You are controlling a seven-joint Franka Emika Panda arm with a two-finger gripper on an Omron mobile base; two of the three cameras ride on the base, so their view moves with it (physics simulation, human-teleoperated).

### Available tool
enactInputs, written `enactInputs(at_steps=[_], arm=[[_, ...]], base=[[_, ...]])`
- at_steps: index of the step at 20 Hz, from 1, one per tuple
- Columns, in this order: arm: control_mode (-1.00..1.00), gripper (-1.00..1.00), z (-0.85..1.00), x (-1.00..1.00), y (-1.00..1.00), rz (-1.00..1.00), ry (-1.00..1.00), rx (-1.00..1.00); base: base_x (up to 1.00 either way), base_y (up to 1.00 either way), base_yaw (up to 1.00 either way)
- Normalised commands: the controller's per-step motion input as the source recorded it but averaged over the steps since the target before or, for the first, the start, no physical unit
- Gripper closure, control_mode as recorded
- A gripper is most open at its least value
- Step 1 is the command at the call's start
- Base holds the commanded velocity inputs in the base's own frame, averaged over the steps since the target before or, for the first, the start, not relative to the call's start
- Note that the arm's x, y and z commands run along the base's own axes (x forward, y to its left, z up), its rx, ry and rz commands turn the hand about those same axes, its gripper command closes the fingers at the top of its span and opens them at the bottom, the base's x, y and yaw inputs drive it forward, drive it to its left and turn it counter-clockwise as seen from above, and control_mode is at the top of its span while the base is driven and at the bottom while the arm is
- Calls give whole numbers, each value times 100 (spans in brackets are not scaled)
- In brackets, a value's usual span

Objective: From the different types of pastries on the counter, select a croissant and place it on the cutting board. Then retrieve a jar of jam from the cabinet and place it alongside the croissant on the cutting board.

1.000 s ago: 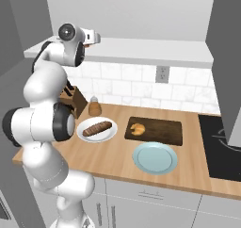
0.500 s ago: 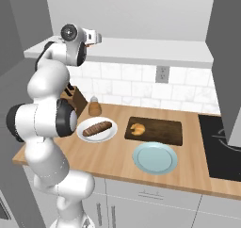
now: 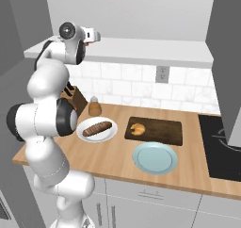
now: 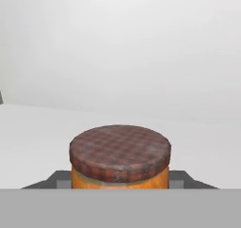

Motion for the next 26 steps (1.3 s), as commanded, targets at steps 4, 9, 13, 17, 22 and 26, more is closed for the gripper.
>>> enactInputs(at_steps=[4,9,13,17,22,26], arm=[[-100,100,0,-3,2,0,0,0],[-100,100,9,-22,-1,0,-2,0],[-100,100,22,-55,0,0,-11,0],[-100,100,41,-50,0,0,-14,0],[-100,100,8,-79,-6,0,-12,0],[-100,100,-18,-100,-4,0,-2,0]], base=[[0,0,0],[0,0,0],[0,0,0],[0,0,0],[0,0,0],[0,0,0]])
